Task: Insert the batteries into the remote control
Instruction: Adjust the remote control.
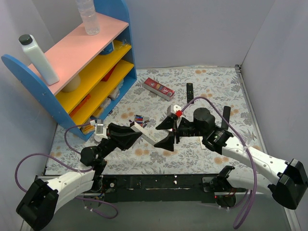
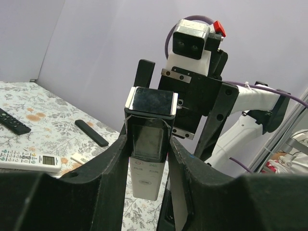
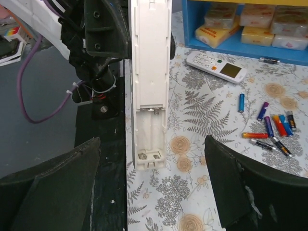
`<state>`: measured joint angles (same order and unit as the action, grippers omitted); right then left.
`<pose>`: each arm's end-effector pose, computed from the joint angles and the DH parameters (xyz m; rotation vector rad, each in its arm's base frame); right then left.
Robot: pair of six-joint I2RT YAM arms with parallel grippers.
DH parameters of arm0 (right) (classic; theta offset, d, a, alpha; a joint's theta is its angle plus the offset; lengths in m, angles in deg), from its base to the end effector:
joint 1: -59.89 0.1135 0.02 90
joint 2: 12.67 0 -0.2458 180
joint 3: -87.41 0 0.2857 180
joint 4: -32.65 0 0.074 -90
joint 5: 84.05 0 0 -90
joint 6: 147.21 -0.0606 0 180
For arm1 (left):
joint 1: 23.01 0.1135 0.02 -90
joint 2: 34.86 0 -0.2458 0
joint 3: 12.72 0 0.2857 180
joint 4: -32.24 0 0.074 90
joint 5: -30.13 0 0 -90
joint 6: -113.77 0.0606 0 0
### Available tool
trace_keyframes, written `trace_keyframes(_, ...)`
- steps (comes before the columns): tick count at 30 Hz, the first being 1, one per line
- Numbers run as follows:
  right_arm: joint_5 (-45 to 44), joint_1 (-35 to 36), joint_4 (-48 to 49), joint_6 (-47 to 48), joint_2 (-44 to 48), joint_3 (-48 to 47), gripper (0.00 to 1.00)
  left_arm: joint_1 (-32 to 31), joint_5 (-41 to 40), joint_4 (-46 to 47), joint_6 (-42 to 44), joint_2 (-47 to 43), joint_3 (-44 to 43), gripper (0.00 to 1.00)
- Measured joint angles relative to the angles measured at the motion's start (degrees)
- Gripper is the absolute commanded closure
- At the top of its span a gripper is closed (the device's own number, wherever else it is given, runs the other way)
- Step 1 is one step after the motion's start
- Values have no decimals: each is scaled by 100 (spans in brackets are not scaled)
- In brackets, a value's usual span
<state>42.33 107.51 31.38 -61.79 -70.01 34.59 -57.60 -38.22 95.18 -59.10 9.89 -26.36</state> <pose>0.1718 0.2416 0.2855 -1.1107 1.4186 1.1963 0.1526 -0.1324 0.2077 -0.1169 1.2916 -2.0063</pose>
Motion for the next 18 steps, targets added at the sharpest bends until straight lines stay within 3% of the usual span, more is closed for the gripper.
trace_keyframes(8,-13,243,315,-278,-608,-2,17,0,177,2,-61,83,-2,100)
trace_keyframes(11,24,264,387,-385,-750,-2,29,0,262,4,-87,125,-2,100)
trace_keyframes(12,57,278,431,-428,-796,-2,40,0,291,2,-92,133,-2,100)
trace_keyframes(18,350,387,590,-619,-964,-2,82,2,391,2,-103,170,-2,100)
